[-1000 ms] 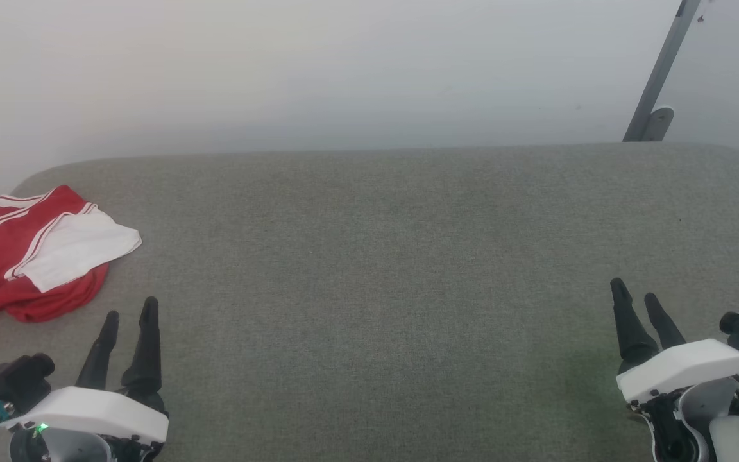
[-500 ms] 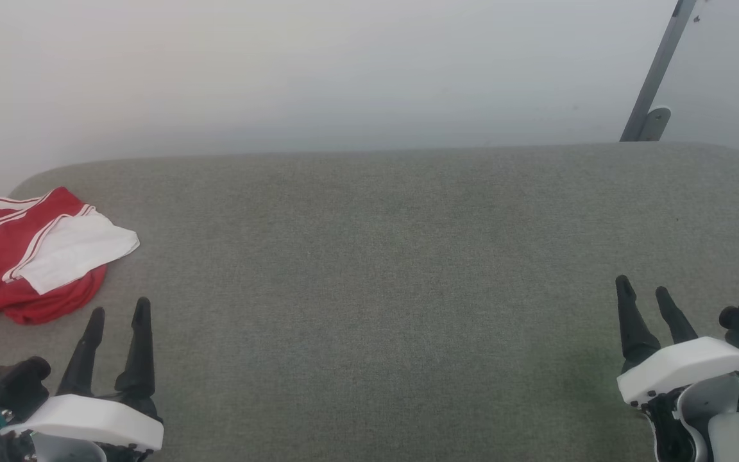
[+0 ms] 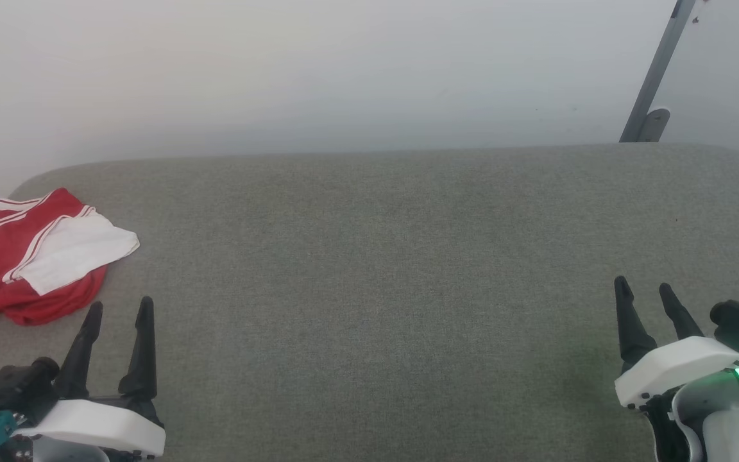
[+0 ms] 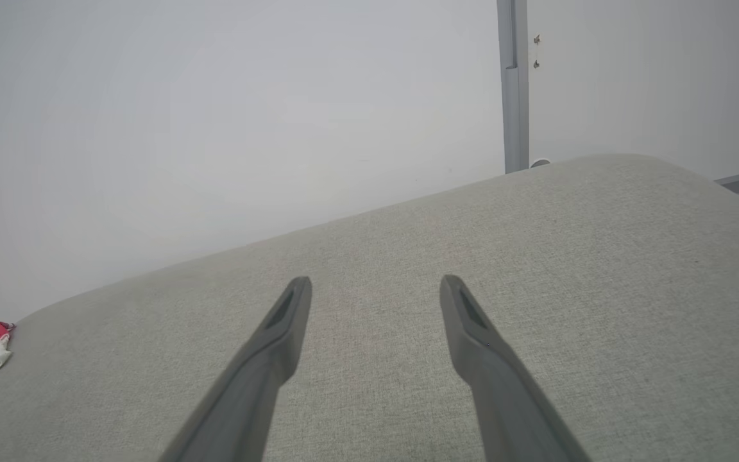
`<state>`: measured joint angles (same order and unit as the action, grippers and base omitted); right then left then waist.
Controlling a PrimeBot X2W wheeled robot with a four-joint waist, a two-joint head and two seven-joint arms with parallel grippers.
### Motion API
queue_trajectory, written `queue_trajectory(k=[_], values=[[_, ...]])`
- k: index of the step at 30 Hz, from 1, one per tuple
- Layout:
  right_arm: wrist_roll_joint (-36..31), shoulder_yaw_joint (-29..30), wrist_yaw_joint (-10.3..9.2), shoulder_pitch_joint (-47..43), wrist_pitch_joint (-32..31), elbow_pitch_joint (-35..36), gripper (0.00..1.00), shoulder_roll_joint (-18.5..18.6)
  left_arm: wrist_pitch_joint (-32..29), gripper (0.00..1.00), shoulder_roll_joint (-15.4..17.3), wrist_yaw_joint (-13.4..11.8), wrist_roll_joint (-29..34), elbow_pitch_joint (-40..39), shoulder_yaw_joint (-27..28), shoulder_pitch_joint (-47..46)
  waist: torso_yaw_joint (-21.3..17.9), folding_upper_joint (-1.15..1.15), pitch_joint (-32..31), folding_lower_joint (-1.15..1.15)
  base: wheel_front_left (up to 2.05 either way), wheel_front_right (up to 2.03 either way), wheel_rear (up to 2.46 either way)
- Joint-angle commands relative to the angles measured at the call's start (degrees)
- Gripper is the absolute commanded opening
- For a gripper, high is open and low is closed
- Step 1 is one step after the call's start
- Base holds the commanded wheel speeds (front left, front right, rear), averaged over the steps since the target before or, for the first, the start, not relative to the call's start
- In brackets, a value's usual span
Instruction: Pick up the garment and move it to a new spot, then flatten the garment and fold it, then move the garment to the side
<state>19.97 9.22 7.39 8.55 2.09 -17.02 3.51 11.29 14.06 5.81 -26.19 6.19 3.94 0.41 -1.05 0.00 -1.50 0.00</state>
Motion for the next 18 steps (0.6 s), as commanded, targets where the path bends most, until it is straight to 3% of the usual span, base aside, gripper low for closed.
queue_trajectory(k=[1, 18], values=[[-1.46, 0.02, 0.15, 0.94, 0.61, 0.53, 1.00, -0.06, 0.63, 1.00, 0.45, 0.18, 1.75, -0.72, 0.27, 0.28, 0.01, 0.00, -0.02, 0.00, 0.00, 0.00, 0.00], [-8.99, -1.94, 0.15, 0.54, 1.03, 0.33, 1.00, -0.17, 2.61, 1.00, 1.13, 0.91, 9.44, -1.39, 0.12, 0.63, 0.17, 0.00, -0.27, 0.00, 0.00, 0.00, 0.00]])
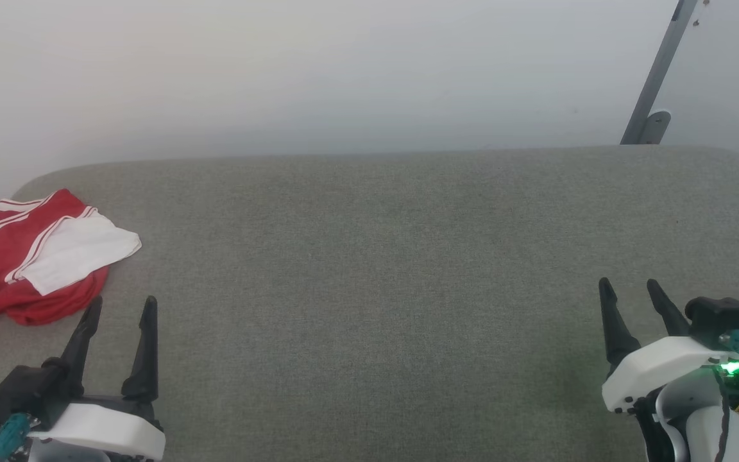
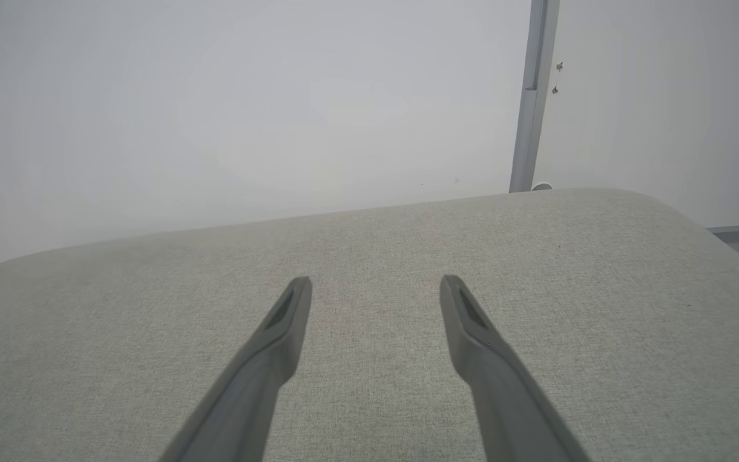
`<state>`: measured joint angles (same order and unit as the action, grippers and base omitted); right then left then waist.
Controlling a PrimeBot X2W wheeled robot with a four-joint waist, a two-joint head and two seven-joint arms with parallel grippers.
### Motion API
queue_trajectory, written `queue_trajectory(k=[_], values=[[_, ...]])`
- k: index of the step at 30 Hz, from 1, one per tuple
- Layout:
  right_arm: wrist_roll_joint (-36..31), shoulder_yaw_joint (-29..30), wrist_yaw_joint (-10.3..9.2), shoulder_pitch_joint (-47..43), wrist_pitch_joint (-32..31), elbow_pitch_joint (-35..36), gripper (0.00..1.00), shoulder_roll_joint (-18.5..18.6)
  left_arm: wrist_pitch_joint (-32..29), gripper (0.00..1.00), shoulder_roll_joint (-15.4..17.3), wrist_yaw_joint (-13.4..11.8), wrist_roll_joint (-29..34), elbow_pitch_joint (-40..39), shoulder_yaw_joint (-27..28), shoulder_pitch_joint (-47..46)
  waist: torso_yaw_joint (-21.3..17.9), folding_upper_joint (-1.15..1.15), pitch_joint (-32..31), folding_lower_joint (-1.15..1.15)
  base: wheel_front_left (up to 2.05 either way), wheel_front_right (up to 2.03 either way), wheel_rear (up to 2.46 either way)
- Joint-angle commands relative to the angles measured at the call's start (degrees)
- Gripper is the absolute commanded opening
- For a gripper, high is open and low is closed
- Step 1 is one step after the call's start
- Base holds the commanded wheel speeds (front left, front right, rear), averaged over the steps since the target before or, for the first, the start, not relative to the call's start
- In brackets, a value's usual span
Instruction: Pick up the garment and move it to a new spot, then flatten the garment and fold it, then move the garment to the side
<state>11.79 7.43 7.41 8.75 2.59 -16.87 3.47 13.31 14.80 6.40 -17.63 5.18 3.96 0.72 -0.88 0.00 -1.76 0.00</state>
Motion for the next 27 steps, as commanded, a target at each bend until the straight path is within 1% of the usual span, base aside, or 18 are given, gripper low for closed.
queue_trajectory(k=[1, 8, 15, 27], values=[[-1.30, -0.34, 0.12, 0.29, 0.61, 0.14, 1.00, -0.14, 0.59, 1.00, 0.44, 0.37, 1.29, -0.38, 0.09, 0.38, 0.00, 0.00, -0.02, 0.00, 0.00, 0.00, 0.00], [-4.08, -1.15, 0.09, 0.27, 1.01, -0.01, 1.00, -0.27, 1.38, 1.00, 0.83, 0.50, 3.50, 0.16, 0.14, 0.51, -0.21, 0.00, -0.12, 0.00, 0.00, 0.00, 0.00], [-6.51, -1.66, 0.09, 0.04, 1.24, 0.26, 1.00, -0.34, 2.00, 1.00, 1.45, 0.77, 3.88, 0.99, -0.08, 0.48, -0.58, 0.00, -0.38, 0.00, 0.00, 0.00, 0.00], [-6.26, -1.77, 0.09, -0.93, 0.93, 0.61, 1.00, -0.44, 1.94, 1.00, 2.84, 0.98, -1.56, 5.12, -1.66, -0.81, -0.68, 0.00, -0.82, 0.00, 0.00, 0.00, 0.00]])
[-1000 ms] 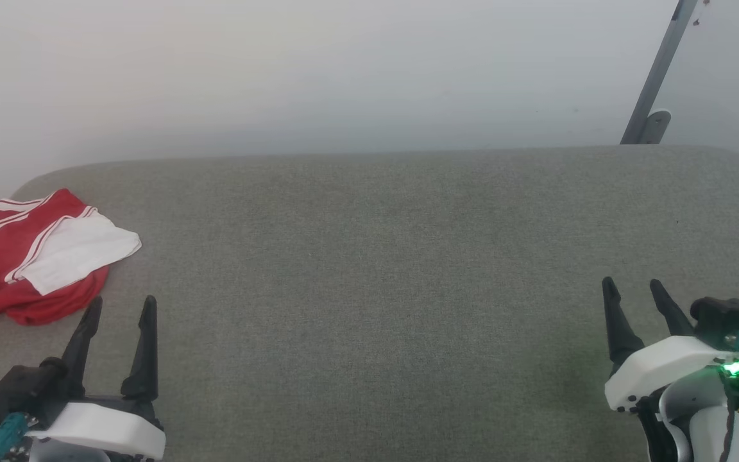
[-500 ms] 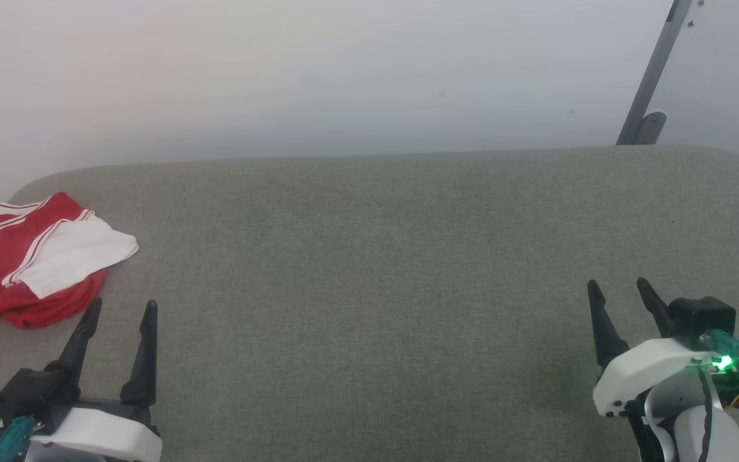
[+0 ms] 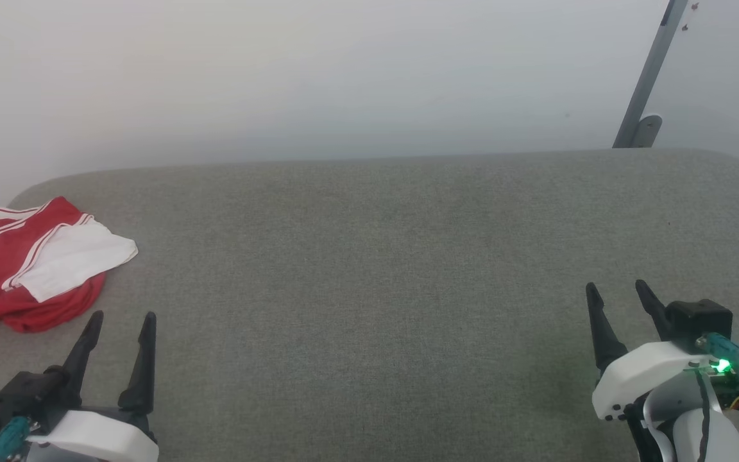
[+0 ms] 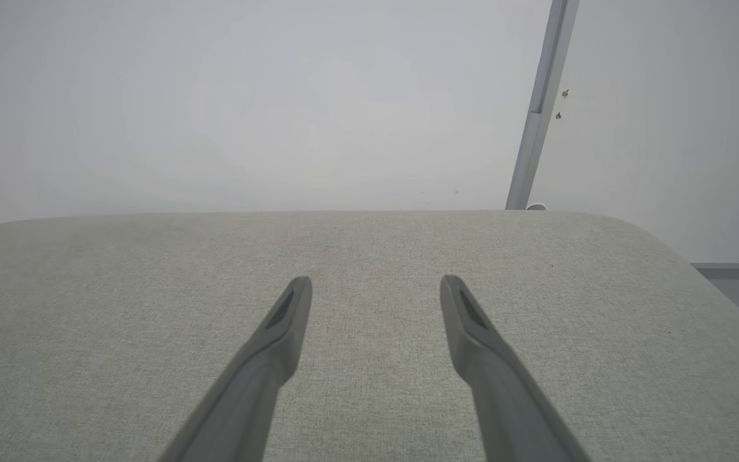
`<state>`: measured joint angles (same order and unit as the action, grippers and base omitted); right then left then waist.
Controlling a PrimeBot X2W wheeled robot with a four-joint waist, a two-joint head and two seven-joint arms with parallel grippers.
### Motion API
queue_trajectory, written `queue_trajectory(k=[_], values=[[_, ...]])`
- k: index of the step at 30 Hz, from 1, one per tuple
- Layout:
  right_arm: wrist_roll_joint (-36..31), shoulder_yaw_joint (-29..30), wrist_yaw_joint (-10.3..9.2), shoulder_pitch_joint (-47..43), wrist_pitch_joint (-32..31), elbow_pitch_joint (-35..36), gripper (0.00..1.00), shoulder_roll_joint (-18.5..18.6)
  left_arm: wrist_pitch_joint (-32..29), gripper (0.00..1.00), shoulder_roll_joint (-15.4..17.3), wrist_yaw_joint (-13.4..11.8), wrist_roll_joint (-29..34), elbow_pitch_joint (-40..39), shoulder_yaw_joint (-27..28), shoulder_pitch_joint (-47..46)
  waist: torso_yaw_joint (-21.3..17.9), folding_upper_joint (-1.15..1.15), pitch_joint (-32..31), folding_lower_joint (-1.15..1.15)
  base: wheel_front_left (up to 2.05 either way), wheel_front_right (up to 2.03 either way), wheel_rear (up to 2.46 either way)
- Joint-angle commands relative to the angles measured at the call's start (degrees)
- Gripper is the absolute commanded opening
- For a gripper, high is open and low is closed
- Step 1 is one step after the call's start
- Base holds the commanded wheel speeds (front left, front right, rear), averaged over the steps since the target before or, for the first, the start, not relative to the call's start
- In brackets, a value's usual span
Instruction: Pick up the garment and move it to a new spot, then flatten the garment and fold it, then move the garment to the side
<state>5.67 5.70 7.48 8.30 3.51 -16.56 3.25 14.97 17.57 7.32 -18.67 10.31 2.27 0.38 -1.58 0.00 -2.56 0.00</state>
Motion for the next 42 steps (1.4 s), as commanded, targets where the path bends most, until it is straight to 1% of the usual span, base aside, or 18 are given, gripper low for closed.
queue_trajectory(k=[1, 5, 9, 20, 29, 34, 37, 41, 42], values=[[-0.19, 0.04, 0.03, -0.56, -0.08, 0.39, 1.00, -0.22, 0.28, 1.00, 0.30, 0.08, -0.87, 0.30, -0.17, -0.47, 0.12, 0.00, -0.08, 0.00, 0.00, 0.00, 0.00], [-0.07, -0.30, 0.03, -0.72, -0.41, 0.68, 1.00, 0.02, 0.23, 1.00, 0.99, 0.09, -1.65, 1.69, -0.30, -1.17, 1.31, 0.00, -0.46, 0.00, 0.00, 0.00, 0.00], [0.36, -1.50, 0.03, -0.60, -0.91, 0.95, 1.00, 0.29, -0.19, 1.00, 1.53, -0.41, -2.64, 2.85, 0.68, -1.96, 3.64, 0.00, -1.00, 0.00, 0.00, 0.00, 0.00], [2.14, -7.33, 0.03, 1.24, -1.58, -0.60, 1.00, 0.48, -2.12, 1.00, 3.13, -1.68, -4.89, 4.29, 2.91, -2.06, 13.15, 0.00, -2.63, 0.00, 0.00, 0.00, 0.00], [3.68, -10.41, 0.03, 2.49, -0.78, -2.54, 1.00, 0.21, -3.68, 1.00, 3.36, -2.77, -6.58, 2.33, 3.71, -1.02, 20.67, 0.00, -3.26, 0.00, 0.00, 0.00, 0.00], [3.55, -10.47, 0.03, 2.69, -0.35, -3.22, 1.00, 0.11, -4.37, 1.00, 3.21, -3.49, -6.92, 1.70, 3.66, -0.99, 21.80, 0.00, -3.08, 0.00, 0.00, 0.00, 0.00], [3.47, -10.29, 0.03, 3.03, -0.29, -3.51, 1.00, 0.23, -5.91, 1.00, 3.23, -3.67, -7.46, 1.62, 3.37, -2.24, 22.11, 0.00, -2.64, 0.00, 0.00, 0.00, 0.00], [3.08, -9.81, 0.03, 3.89, -0.87, -3.35, 1.00, 0.87, -8.20, 1.00, 3.87, -3.71, -8.34, 2.30, 3.10, -5.35, 21.40, 0.00, -1.40, 0.00, 0.00, 0.00, 0.00], [3.02, -9.66, 0.03, 4.06, -0.90, -3.14, 1.00, 1.03, -8.81, 1.00, 4.20, -3.41, -8.57, 2.72, 3.10, -6.31, 21.06, 0.00, -0.93, 0.00, 0.00, 0.00, 0.00]])
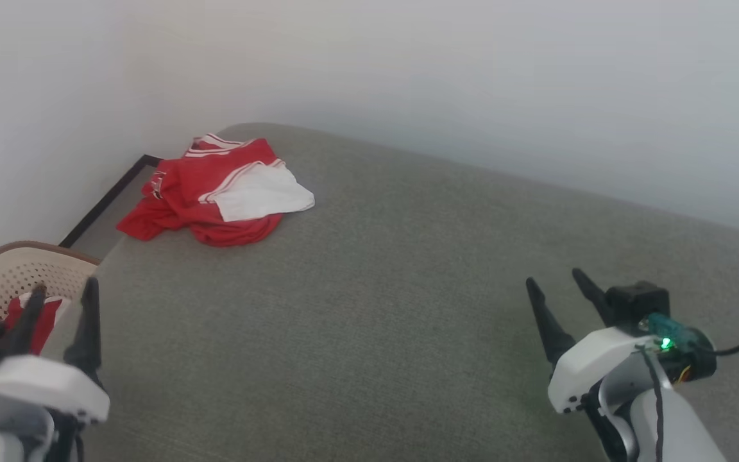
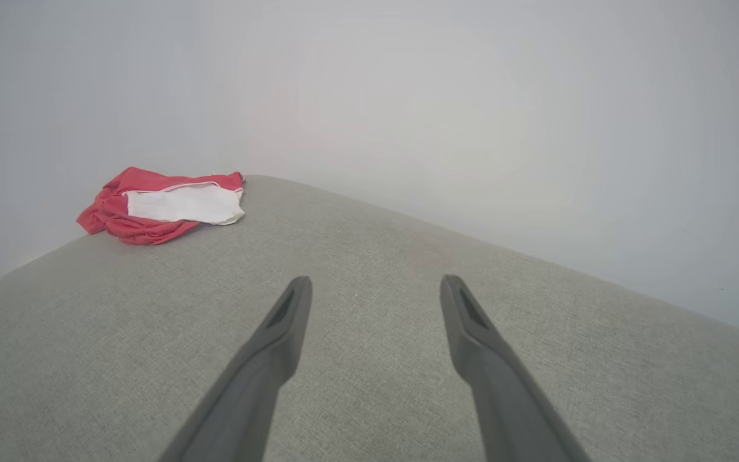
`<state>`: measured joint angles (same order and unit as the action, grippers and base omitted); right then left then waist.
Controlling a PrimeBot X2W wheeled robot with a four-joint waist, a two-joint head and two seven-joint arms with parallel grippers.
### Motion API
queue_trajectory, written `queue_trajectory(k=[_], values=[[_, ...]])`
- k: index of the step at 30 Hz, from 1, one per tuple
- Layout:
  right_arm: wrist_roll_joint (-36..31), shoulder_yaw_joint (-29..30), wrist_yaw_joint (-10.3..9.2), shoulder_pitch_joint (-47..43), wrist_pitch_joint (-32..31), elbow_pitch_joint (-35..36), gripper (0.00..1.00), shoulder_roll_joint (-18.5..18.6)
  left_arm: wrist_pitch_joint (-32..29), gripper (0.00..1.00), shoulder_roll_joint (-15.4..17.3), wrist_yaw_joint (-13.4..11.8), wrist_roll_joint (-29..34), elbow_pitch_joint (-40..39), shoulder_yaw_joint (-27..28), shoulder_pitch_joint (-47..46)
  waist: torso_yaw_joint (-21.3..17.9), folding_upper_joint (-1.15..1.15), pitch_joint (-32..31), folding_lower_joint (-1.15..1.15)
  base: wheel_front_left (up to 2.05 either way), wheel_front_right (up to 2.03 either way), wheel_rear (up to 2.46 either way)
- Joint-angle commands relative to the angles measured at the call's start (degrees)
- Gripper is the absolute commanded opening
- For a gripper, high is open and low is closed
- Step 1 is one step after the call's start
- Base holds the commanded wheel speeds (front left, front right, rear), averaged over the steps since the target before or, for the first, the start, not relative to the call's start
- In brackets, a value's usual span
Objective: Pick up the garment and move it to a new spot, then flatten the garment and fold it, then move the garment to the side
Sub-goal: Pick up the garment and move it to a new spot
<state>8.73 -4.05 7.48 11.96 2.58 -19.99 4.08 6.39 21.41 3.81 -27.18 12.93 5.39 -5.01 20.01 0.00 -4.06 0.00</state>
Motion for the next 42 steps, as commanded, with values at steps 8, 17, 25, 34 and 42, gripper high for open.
queue_trajectory(k=[8, 17, 25, 34, 42], values=[[-1.44, 0.72, 0.03, 4.00, -2.52, 3.84, 1.00, 2.26, -4.40, 1.00, 3.36, 1.46, -2.01, 6.13, -0.92, -12.59, -4.99, 0.00, 7.41, 0.00, 0.00, 0.00, 0.00], [-3.05, 0.76, 0.03, 8.86, -5.71, 10.00, 1.00, 4.33, -7.15, 1.00, 6.75, 2.80, -4.84, 18.61, -1.61, -28.68, -10.46, 0.00, 18.45, 0.00, 0.00, 0.00, 0.00], [-4.19, 1.67, 0.03, 10.88, -8.49, 16.25, 1.00, 5.85, -11.33, 1.00, 9.28, 3.35, -6.89, 33.02, -2.87, -42.37, -12.65, 0.00, 26.51, 0.00, 0.00, 0.00, 0.00], [-5.36, 1.81, 0.03, 12.07, -12.19, 22.55, 1.00, 7.50, -18.65, 1.00, 9.34, 3.59, -6.12, 45.88, -6.83, -54.00, -12.86, 0.00, 33.21, 0.00, 0.00, 0.00, 0.00], [-5.94, 1.76, 0.03, 12.85, -15.94, 28.22, 1.00, 9.30, -27.19, 1.00, 7.94, 3.61, -6.13, 55.33, -10.49, -61.46, -12.43, 0.00, 38.29, 0.00, 0.00, 0.00, 0.00]])
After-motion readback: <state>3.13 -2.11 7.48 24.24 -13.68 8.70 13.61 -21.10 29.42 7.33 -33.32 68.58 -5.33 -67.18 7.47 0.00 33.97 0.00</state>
